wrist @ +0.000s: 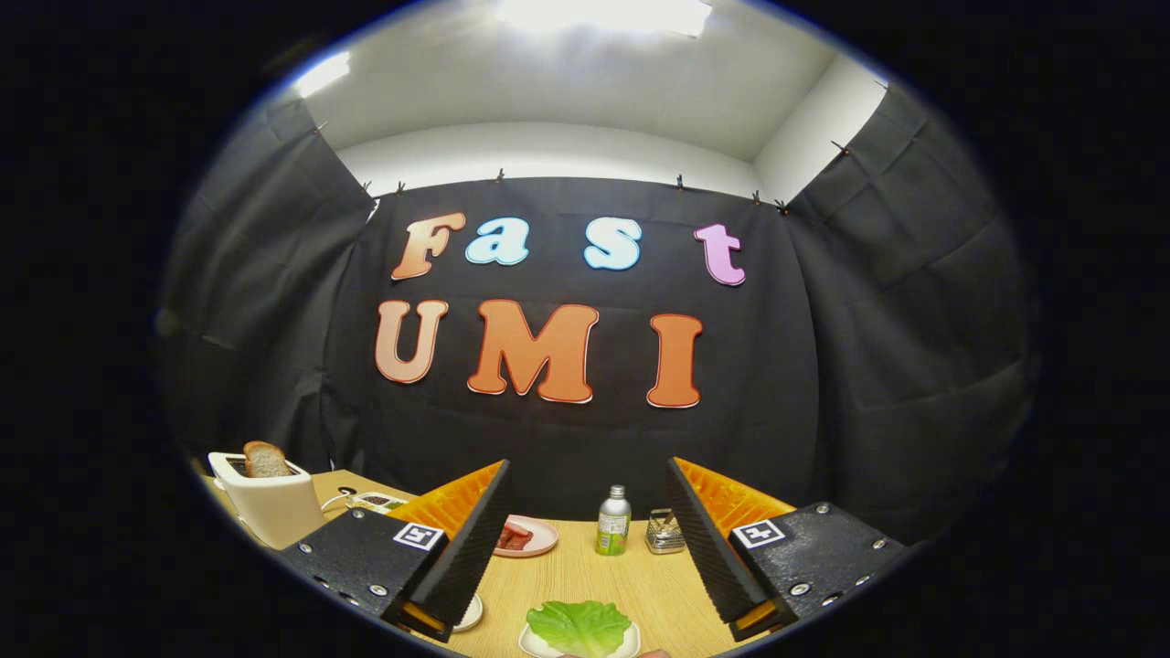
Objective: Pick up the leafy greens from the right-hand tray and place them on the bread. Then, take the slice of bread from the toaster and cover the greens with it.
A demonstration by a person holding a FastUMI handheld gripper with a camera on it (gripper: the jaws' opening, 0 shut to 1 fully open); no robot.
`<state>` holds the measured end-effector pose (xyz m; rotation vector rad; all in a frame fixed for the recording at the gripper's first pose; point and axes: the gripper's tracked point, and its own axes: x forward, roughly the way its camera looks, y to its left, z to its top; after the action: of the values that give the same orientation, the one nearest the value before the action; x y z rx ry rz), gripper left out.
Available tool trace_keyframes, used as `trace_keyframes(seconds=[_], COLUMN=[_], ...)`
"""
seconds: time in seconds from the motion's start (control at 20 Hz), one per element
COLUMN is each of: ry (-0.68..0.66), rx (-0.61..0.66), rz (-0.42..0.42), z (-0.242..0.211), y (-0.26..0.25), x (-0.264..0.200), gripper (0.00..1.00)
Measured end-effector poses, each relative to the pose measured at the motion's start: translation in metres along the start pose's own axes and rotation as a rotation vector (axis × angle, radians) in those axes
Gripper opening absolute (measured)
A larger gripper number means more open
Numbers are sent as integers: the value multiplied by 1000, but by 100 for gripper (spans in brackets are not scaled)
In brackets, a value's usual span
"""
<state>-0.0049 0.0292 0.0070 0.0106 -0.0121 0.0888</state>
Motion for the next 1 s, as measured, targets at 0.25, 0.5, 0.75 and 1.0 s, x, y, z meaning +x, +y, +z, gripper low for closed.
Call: trace_keyframes(seconds=[0.25,0.5,0.75,1.0], ry=[73,68,78,113], rx=[53,-13,-30,-24], rz=[73,58,82,101], z=[-19,-16,-22,-29], y=[12,6,13,15], x=[2,7,9,7], gripper=[99,99,99,99])
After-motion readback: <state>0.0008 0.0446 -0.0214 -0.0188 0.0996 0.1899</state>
